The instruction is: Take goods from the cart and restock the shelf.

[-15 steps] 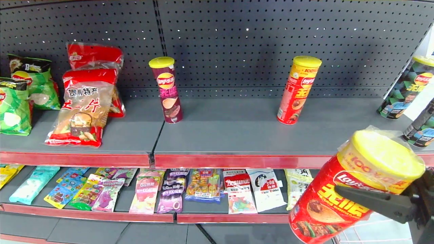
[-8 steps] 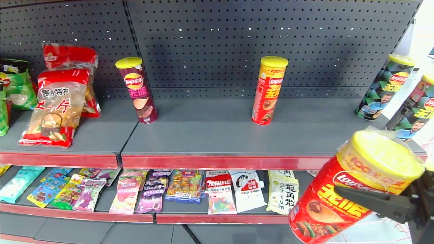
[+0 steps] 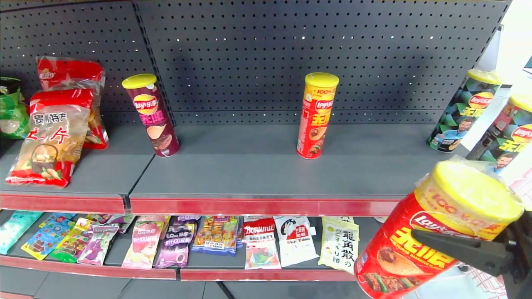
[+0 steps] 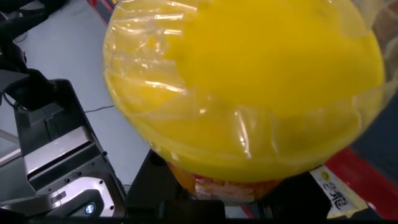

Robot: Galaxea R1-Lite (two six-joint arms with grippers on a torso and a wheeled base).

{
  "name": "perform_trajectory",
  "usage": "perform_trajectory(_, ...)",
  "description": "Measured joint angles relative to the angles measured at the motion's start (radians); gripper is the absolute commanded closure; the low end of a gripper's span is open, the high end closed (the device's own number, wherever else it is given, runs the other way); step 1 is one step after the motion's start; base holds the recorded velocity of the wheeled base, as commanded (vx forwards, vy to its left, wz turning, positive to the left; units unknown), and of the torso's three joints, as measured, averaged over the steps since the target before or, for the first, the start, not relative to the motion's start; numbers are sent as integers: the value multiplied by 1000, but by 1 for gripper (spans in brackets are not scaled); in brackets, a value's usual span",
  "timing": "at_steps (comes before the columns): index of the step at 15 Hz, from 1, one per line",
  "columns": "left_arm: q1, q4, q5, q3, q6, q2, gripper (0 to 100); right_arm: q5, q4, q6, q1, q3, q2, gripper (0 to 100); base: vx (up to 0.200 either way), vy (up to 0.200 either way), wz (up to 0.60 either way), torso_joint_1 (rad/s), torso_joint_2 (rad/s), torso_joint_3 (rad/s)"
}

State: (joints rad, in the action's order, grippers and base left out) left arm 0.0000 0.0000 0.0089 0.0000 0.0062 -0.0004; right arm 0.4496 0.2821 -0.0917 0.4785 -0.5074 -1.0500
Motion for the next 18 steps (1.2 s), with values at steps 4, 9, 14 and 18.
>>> perform_trajectory(4, 0, 0, 0, 0, -2, 0, 0, -2, 1, 0, 0, -2, 0, 100, 50, 0, 0, 2, 1, 1)
perform_trajectory(9, 0, 1, 0, -1, -4, 0, 0, -3, 0, -1, 3, -6, 6, 100, 0, 0, 0, 0, 0, 0)
perform_trajectory(14, -11, -3, -56, -10, 1, 21, 0, -16, 0, -27, 9, -15, 38, 100, 0, 0, 0, 0, 0, 0)
perform_trajectory(18, -23, -13, -89, -254, -25, 162, 0, -16, -2, -23, 6, -14, 65, 100, 0, 0, 0, 0, 0, 0)
